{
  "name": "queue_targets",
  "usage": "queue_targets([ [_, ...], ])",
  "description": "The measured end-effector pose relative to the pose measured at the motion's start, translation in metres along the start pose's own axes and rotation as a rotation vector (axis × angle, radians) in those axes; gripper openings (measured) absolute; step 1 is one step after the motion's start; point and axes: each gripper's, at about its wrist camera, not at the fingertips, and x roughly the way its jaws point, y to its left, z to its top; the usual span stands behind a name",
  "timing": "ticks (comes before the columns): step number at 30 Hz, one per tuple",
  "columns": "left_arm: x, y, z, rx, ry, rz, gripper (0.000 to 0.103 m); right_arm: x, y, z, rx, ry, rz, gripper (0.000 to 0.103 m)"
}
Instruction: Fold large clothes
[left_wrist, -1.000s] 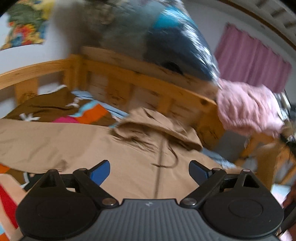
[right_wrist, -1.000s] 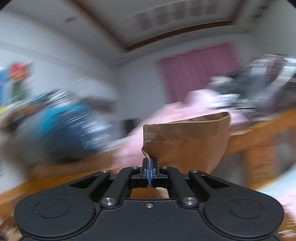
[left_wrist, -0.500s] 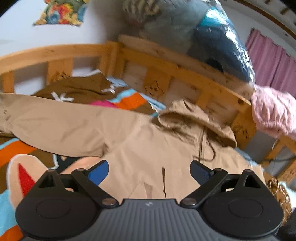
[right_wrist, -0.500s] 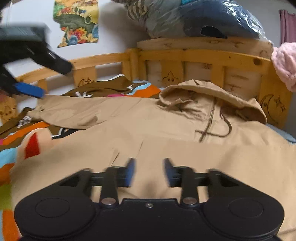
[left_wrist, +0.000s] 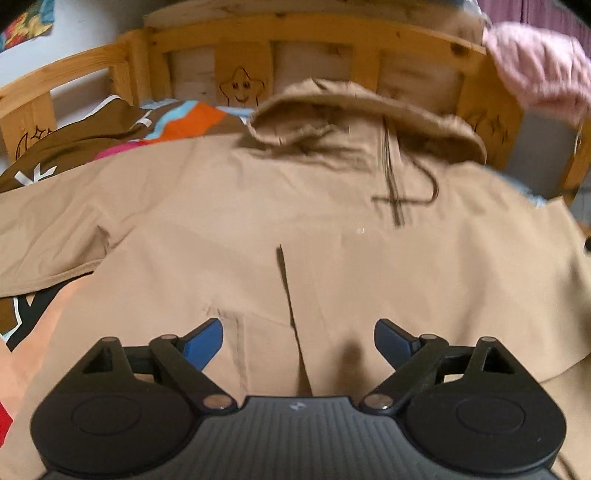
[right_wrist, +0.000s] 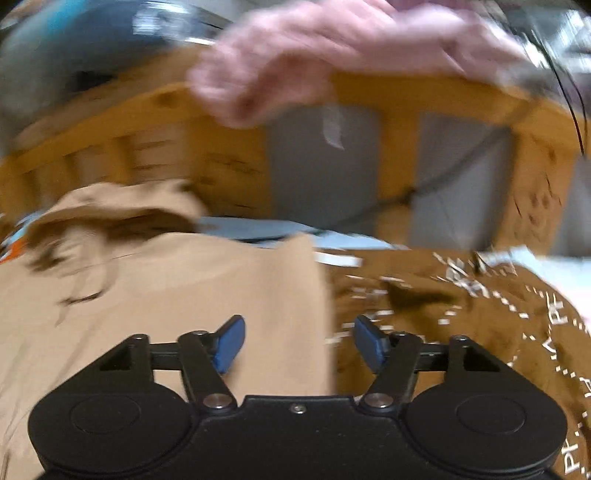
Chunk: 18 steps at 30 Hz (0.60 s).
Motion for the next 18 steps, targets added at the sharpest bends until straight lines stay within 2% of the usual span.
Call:
queue_targets([
  [1,0.003,-0.001,-0.003,0.006,0.010,0.014,0.092,0.010,-0.010,0.005,0.035,0.021,0.007,0.042],
  [2,0.006,-0.001,-0.004,0.007,0.022,0.021,0.092,0.018,-0.018,0.008,0.061,0.041,0.016,0.025],
  [4,0.012,-0.002,-0.009,0.009,0.042,0.042,0.093,0.032,-0.027,0.013,0.082,0.066,0.028,0.010],
  [8,0.014,-0.003,-0.013,0.025,0.022,0.054,0.094,0.040,-0.016,0.000,-0.076,0.070,-0.037,0.011],
  [10,0.008,0.004,-0.010,-0.008,0.030,0.035,0.094,0.044,-0.011,-0.013,-0.120,0.058,-0.056,0.011],
  [13,-0.010,0.031,-0.006,-0.106,0.005,0.035,0.095,0.037,-0.005,-0.006,-0.116,0.003,-0.071,0.023],
  [15,-0.034,0.063,-0.007,-0.201,-0.063,0.086,0.097,0.021,0.002,-0.007,-0.142,-0.032,-0.055,0.032],
  [17,-0.057,0.097,-0.008,-0.283,-0.130,0.159,0.100,0.002,0.014,-0.006,-0.193,-0.091,-0.043,0.059],
  [18,-0.069,0.120,-0.009,-0.323,-0.164,0.218,0.100,-0.010,0.022,-0.007,-0.215,-0.128,-0.036,0.066],
])
